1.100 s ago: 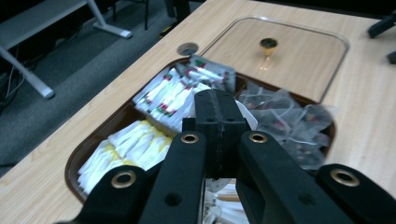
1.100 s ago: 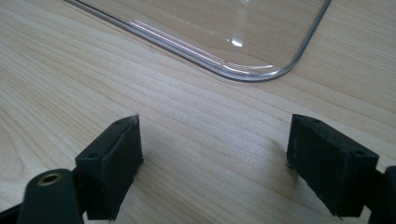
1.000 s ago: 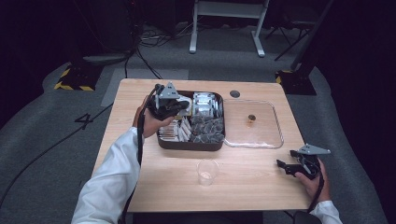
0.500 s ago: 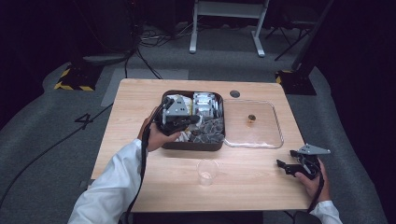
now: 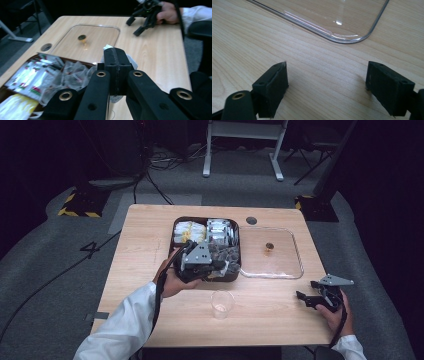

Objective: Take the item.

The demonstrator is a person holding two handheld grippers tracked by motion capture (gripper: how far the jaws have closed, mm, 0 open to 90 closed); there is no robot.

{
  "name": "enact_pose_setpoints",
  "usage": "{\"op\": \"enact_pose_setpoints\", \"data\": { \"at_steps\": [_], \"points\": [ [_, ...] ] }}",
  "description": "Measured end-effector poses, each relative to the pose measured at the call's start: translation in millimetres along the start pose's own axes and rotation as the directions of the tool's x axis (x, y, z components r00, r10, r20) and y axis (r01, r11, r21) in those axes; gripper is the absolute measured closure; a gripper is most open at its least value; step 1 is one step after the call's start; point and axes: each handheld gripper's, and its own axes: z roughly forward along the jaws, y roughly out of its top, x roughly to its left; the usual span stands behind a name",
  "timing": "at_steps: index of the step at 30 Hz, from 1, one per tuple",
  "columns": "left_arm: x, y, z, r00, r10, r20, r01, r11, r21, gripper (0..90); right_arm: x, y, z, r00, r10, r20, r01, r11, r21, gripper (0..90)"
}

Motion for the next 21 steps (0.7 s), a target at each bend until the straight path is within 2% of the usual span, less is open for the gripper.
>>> {"op": "enact_pose_setpoints", "data": {
  "at_steps": [6,9,16,18,21],
  "points": [
    [-16.8,-3.8,7.9,0.9979,0.001,0.065,-0.001,1.0,0.002,90.0,-0.1,0.0,0.0,1.0,0.001,-0.001,-0.001,1.0,0.0,18.3],
    [-21.9,-7.6,14.6,0.9965,-0.001,0.083,0.001,1.0,0.007,90.0,-0.1,0.0,0.0,1.0,0.0,0.0,0.0,1.0,0.0,18.3],
    [-30.2,-17.7,31.3,0.9893,-0.019,0.145,0.016,0.9997,0.019,90.0,-0.1,0.0,0.1,1.0,0.0,0.0,0.0,1.0,0.0,18.2],
    [-33.3,-20.0,34.9,0.9878,-0.013,0.155,0.008,0.9993,0.036,90.0,-0.1,0.0,0.0,1.0,0.0,0.0,0.0,1.0,0.001,18.2],
    [-36.4,-24.7,39.3,0.9839,-0.026,0.177,0.018,0.9988,0.046,90.0,-0.1,0.0,0.0,1.0,0.0,0.0,0.0,1.0,0.0,18.2]
  ]
}}
